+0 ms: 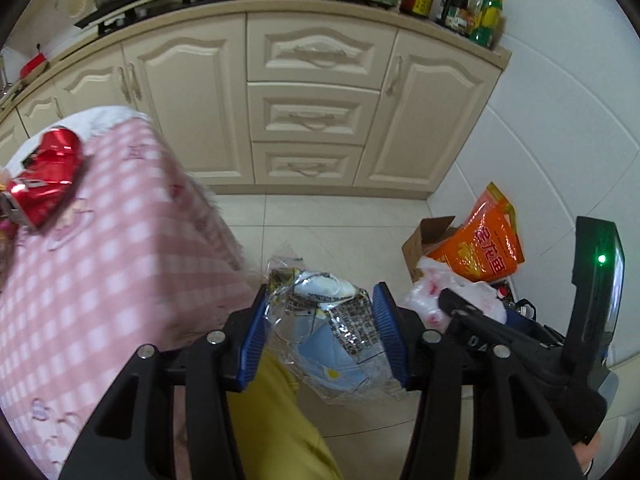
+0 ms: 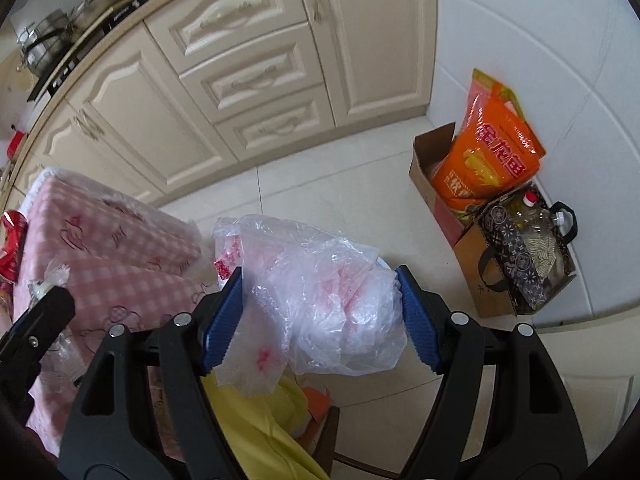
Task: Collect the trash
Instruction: 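Carry both items to the blue bin and open the right tool to drop the bag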
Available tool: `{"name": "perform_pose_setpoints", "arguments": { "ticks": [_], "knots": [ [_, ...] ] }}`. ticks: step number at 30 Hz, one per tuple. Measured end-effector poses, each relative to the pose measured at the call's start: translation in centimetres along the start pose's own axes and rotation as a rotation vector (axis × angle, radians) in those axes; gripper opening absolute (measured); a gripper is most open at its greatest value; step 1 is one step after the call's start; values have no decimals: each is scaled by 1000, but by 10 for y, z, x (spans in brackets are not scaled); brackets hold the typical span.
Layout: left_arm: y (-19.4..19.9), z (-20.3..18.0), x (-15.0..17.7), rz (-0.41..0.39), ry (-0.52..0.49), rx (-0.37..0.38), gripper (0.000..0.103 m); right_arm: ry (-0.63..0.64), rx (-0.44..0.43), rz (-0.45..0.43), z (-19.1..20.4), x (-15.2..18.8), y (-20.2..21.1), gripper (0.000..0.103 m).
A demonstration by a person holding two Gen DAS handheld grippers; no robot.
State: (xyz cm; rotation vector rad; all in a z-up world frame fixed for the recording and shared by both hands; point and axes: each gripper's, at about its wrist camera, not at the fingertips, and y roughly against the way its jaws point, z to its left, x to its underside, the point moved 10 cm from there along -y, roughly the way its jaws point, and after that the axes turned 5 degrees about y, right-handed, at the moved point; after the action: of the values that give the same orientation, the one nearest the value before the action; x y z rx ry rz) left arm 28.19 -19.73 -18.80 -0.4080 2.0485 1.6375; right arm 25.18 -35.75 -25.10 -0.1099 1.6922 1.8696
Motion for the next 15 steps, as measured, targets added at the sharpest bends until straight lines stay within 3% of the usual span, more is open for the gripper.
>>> {"name": "perform_pose_setpoints", "arguments": {
  "ticks": [10, 15],
  "knots": [
    [-31, -2, -2, 24, 14, -11, 51, -9, -74, 136, 2, 0, -46, 80],
    [-46, 1, 3, 70, 25, -18, 51, -32, -62, 177, -8, 3, -58, 82]
  ]
}}
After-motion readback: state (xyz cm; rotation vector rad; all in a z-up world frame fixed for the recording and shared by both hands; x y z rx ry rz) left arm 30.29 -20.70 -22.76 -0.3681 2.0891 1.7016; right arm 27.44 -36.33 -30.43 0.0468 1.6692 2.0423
